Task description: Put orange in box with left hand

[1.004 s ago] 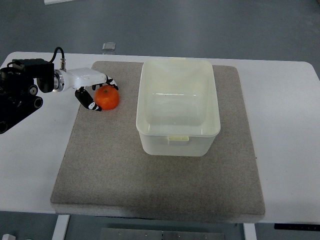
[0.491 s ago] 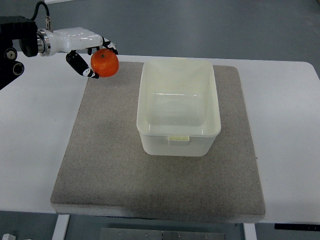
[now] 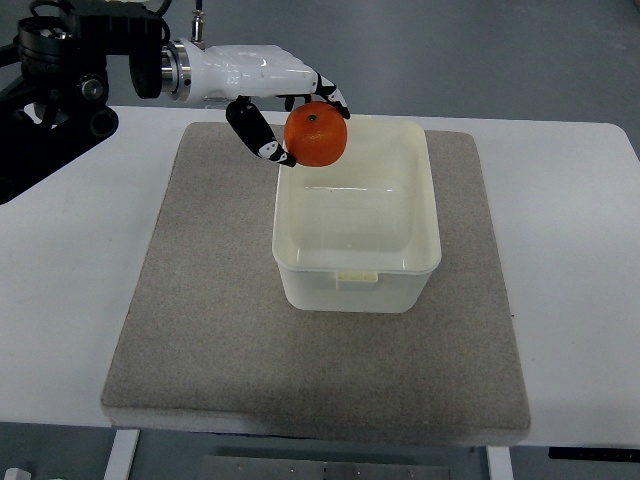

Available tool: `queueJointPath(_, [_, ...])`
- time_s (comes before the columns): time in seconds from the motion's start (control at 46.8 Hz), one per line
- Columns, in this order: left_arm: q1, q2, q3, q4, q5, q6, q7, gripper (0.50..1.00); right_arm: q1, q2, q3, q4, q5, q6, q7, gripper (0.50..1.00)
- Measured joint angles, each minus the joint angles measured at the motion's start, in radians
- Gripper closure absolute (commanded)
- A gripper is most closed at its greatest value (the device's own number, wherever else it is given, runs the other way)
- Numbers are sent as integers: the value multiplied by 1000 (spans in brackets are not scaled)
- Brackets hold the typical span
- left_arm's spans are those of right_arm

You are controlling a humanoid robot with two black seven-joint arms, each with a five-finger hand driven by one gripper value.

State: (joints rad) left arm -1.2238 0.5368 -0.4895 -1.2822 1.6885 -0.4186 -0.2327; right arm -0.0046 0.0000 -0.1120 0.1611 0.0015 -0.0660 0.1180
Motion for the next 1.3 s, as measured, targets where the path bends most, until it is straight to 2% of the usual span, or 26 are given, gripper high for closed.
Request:
queueJointPath(0.128, [12,-64,14,13,16,0,7,1000,0,0,0,0,0,0,0,568])
queueJointPath(0.427, [40,-134,40,61,94,4,13,1000,0,0,0,0,0,0,0,568])
queueJointPath(0.448, [43,-138,40,63,95,5,13,950,0,0,0,0,0,0,0,568])
queueJointPath(0.491, [47,-146,40,64,95,7,13,881,0,0,0,0,0,0,0,568])
queueJointPath(0.555, [53,-153,40,68,96,11,13,827,0,0,0,0,0,0,0,570])
queueJointPath(0.619, [58,-161,40,76,96,13,13,737,0,0,0,0,0,0,0,568])
queueJointPath(0.683, [61,-167,40,81,96,14,13,724,0,0,0,0,0,0,0,568])
queueJointPath(0.705, [62,-168,40,82,95,14,13,703,0,0,0,0,0,0,0,570])
queueJointPath(0.747, [62,-169,40,85,95,14,14,609,0,0,0,0,0,0,0,568])
queueJointPath(0.79, [63,-169,40,86,94,14,14,549,0,0,0,0,0,0,0,568])
queueJointPath(0.875, [63,-169,39,87,80,16,14,508,0,0,0,0,0,0,0,568])
queueJointPath(1.11, [64,-158,18,86,22,16,15,506,0,0,0,0,0,0,0,568])
queueJointPath(1.302, [63,-105,-53,95,-248,16,15,506,0,0,0,0,0,0,0,568])
